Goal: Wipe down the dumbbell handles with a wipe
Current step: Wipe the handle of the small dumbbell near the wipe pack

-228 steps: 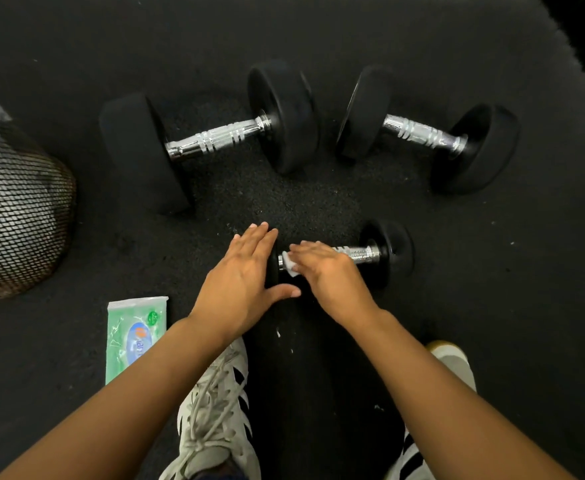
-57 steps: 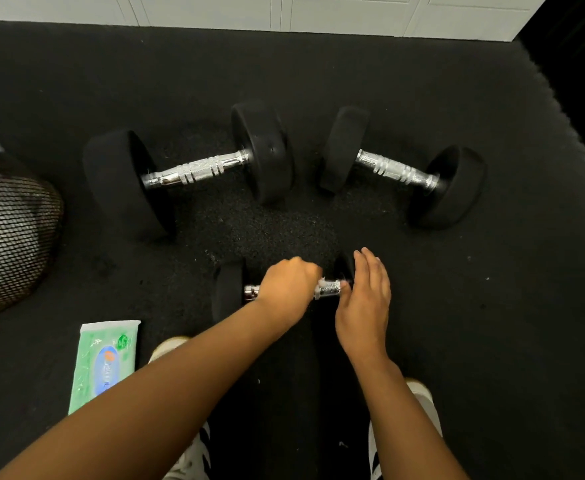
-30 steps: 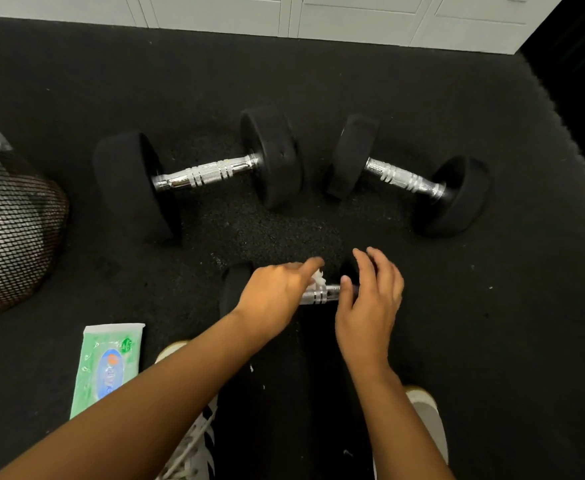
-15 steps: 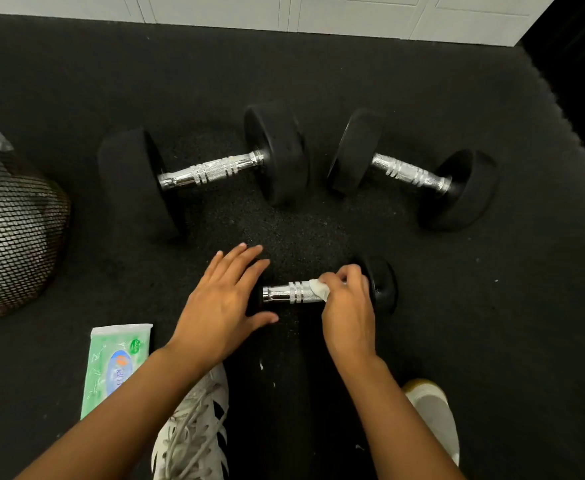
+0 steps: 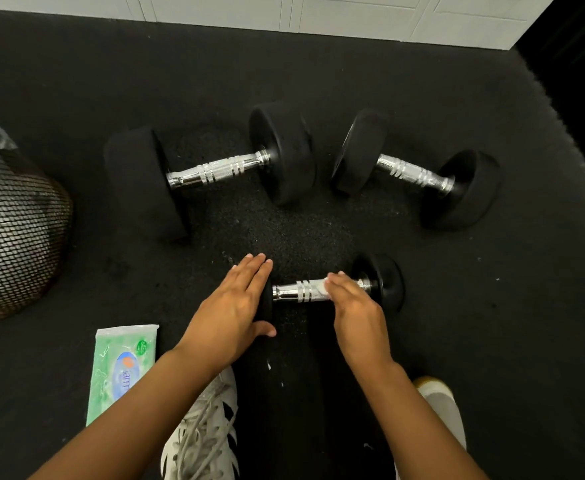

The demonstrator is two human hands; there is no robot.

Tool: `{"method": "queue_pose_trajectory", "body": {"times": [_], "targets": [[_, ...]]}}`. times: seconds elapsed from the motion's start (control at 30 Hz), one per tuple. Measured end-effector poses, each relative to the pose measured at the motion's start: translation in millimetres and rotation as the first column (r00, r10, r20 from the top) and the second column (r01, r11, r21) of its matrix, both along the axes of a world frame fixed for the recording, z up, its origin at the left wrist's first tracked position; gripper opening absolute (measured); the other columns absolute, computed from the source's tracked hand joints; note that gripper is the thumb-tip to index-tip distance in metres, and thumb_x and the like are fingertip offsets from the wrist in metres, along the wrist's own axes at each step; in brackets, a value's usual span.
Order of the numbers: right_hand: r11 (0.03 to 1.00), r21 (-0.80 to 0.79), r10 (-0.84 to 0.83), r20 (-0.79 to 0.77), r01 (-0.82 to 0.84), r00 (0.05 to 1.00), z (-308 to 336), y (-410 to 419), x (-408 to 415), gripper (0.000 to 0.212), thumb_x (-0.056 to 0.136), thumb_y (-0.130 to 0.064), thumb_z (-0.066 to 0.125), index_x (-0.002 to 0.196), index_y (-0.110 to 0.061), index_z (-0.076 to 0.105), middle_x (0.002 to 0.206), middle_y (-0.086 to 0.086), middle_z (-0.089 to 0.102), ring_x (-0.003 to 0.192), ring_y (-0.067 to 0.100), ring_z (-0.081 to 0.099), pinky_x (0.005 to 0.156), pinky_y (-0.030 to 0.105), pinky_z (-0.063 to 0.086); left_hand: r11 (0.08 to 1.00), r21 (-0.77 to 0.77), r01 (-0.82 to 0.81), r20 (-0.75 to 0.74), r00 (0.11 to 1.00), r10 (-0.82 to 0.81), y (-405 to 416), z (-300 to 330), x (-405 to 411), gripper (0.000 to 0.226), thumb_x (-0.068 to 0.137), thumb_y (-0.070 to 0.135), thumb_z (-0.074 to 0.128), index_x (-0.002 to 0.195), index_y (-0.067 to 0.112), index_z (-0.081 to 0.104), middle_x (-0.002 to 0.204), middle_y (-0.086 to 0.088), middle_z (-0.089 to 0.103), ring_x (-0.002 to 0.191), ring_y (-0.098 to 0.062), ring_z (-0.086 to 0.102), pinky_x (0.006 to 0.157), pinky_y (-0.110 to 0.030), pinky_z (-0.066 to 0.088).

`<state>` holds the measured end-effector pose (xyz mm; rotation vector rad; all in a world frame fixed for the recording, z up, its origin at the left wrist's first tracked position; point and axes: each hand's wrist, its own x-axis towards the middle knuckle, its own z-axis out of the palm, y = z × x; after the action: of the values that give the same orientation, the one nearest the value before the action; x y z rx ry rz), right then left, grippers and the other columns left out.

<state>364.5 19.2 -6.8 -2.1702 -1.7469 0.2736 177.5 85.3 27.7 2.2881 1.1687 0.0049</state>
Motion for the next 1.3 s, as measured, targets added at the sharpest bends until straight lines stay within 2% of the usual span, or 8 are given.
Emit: {"method": "queue_pose_trajectory", "body": {"times": [0.17, 0.37, 0.53, 0.73, 0.9, 1.03, 1.17, 1.3], "targets": [[1.000, -0.014, -0.010, -0.017, 0.010, 1.000, 0.2, 12.1, -18.1, 0.035, 0.073, 0.014, 0.064, 0.105, 0.000, 0.066, 0.109, 0.016, 0.066, 0.107, 0.029, 0.060, 0.096, 0.034, 0.037, 1.000, 0.024, -0.013, 0.002, 1.000, 0.013, 2.3, 1.4, 0.9, 0.099, 0.077, 0.039, 0.070, 0.147, 0.019, 0.003, 0.156, 0.004, 0.000, 0.142, -0.009, -0.006, 0.111, -0.020, -0.006], [0.999, 0.002, -0.035, -0.009, 0.035, 0.999, 5.3, 16.1, -19.3, 0.026, 0.071, 0.009, 0.068, 0.095, -0.002, 0.068, 0.096, 0.014, 0.068, 0.094, 0.030, 0.065, 0.083, 0.036, 0.050, 0.999, 0.037, -0.025, -0.003, 1.000, 0.025, -1.1, -0.2, 1.0, 0.100, 0.076, 0.038, 0.071, 0.147, 0.020, 0.004, 0.156, 0.004, 0.002, 0.142, -0.009, -0.005, 0.112, -0.022, -0.004], [1.000, 0.003, -0.014, 0.015, 0.014, 1.000, 4.8, -2.1, -11.2, 0.035, 0.069, 0.014, 0.068, 0.102, -0.001, 0.067, 0.106, 0.015, 0.067, 0.105, 0.028, 0.061, 0.093, 0.035, 0.042, 0.999, 0.024, -0.025, -0.007, 1.000, 0.025, -0.9, 2.4, 2.0, 0.100, 0.075, 0.037, 0.072, 0.147, 0.020, 0.004, 0.156, 0.004, 0.002, 0.142, -0.009, -0.004, 0.112, -0.022, -0.004], [0.987, -0.141, -0.073, 0.063, 0.082, 0.995, 18.3, 18.3, -15.6, 0.028, 0.081, 0.005, 0.055, 0.106, -0.004, 0.062, 0.106, 0.010, 0.062, 0.098, 0.025, 0.058, 0.082, 0.031, 0.047, 0.999, 0.019, -0.040, -0.009, 0.999, 0.040, -0.4, 3.7, 3.9, 0.100, 0.075, 0.034, 0.072, 0.147, 0.020, 0.005, 0.156, 0.004, 0.002, 0.142, -0.009, -0.005, 0.112, -0.022, -0.005], [0.991, -0.132, -0.013, 0.176, 0.037, 0.984, 24.4, 9.4, 2.9, 0.022, 0.067, 0.011, 0.066, 0.085, -0.002, 0.067, 0.083, 0.011, 0.065, 0.079, 0.026, 0.058, 0.071, 0.033, 0.049, 0.999, 0.014, -0.044, -0.007, 0.999, 0.044, -3.4, 2.9, 3.6, 0.100, 0.075, 0.033, 0.073, 0.147, 0.020, 0.004, 0.156, 0.003, 0.002, 0.142, -0.009, -0.006, 0.112, -0.022, -0.007], [0.967, -0.253, 0.002, 0.175, 0.043, 0.985, 25.8, 25.1, 0.2, 0.021, 0.084, 0.002, 0.054, 0.104, -0.004, 0.060, 0.104, 0.010, 0.059, 0.095, 0.024, 0.055, 0.077, 0.030, 0.047, 0.999, 0.025, -0.046, -0.004, 0.999, 0.046, -1.3, 3.4, 4.4, 0.100, 0.075, 0.033, 0.073, 0.147, 0.019, 0.004, 0.156, 0.003, 0.003, 0.142, -0.010, -0.005, 0.111, -0.022, -0.008], [0.977, -0.207, -0.021, 0.134, 0.049, 0.991, 23.2, 4.6, 4.1, 0.031, 0.060, 0.010, 0.075, 0.088, 0.001, 0.067, 0.088, 0.014, 0.066, 0.080, 0.028, 0.065, 0.060, 0.031, 0.054, 0.999, 0.038, -0.038, -0.014, 0.999, 0.039, -2.3, 3.8, 3.7, 0.100, 0.076, 0.036, 0.071, 0.147, 0.019, 0.003, 0.156, 0.004, 0.002, 0.142, -0.010, -0.005, 0.111, -0.022, -0.008], [0.968, -0.242, -0.044, 0.119, 0.071, 0.992, 21.6, 28.7, 7.0, 0.017, 0.084, 0.000, 0.057, 0.100, -0.005, 0.062, 0.101, 0.009, 0.060, 0.092, 0.022, 0.057, 0.071, 0.027, 0.045, 0.998, 0.057, -0.040, -0.019, 0.999, 0.041, -2.8, 3.5, 3.7, 0.099, 0.076, 0.037, 0.071, 0.147, 0.019, 0.004, 0.156, 0.003, 0.003, 0.142, -0.010, -0.004, 0.112, -0.023, -0.008]]}}
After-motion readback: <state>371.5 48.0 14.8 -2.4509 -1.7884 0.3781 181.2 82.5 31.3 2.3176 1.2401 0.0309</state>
